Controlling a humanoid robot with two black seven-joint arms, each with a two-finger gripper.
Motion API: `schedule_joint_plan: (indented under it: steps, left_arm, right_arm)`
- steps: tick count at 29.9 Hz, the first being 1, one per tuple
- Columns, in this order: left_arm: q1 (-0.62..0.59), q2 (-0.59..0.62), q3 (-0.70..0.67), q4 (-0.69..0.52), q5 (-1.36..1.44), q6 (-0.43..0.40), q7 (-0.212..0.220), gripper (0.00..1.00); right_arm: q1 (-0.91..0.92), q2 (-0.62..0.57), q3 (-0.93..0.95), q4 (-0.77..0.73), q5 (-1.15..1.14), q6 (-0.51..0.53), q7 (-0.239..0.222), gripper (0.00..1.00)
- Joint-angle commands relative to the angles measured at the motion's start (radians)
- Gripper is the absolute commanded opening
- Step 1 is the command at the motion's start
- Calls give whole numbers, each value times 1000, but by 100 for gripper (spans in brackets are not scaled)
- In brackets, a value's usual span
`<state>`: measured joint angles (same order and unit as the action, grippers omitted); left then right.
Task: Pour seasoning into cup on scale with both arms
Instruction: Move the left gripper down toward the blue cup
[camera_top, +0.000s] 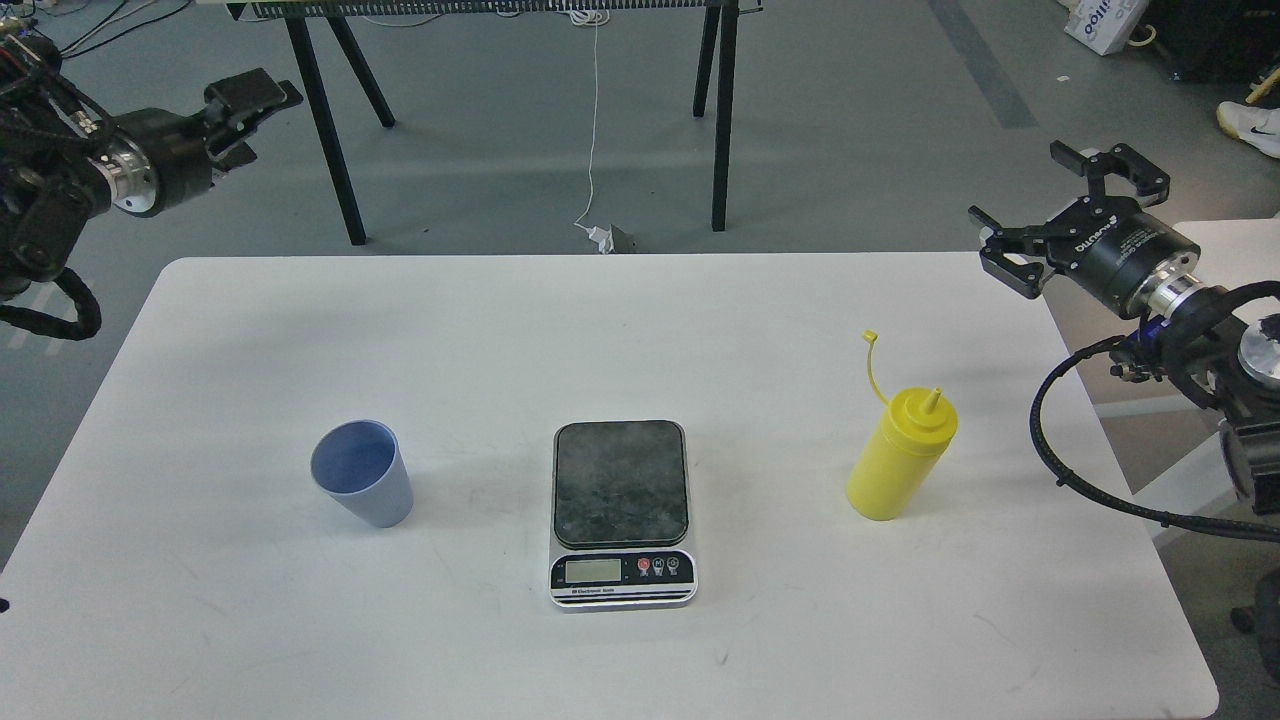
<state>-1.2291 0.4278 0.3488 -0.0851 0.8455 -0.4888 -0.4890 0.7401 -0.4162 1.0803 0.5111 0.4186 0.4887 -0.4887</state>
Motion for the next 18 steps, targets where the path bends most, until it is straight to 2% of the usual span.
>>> schedule_joint_plan:
  steps: [1,4,10,15,18]
  left_arm:
    - [-13,-41,180,-4,304,0,0,100]
    - [-12,-81,234,-7,460,0,0,100]
    - [-6,-81,254,-63,491,0,0,100]
    - [-49,-20,237,-295,481,0,0,100]
    - [-128,46,207,-509,475,0,0,100]
  right_arm:
    - [-1,4,-3,0,0,0,0,97]
    - [-1,4,-3,-2,0,0,0,97]
    - [-8,4,-3,-26,0,0,0,97]
    - [-16,4,-3,-40,-1,0,0,97]
    - [-22,4,-3,-40,0,0,0,97]
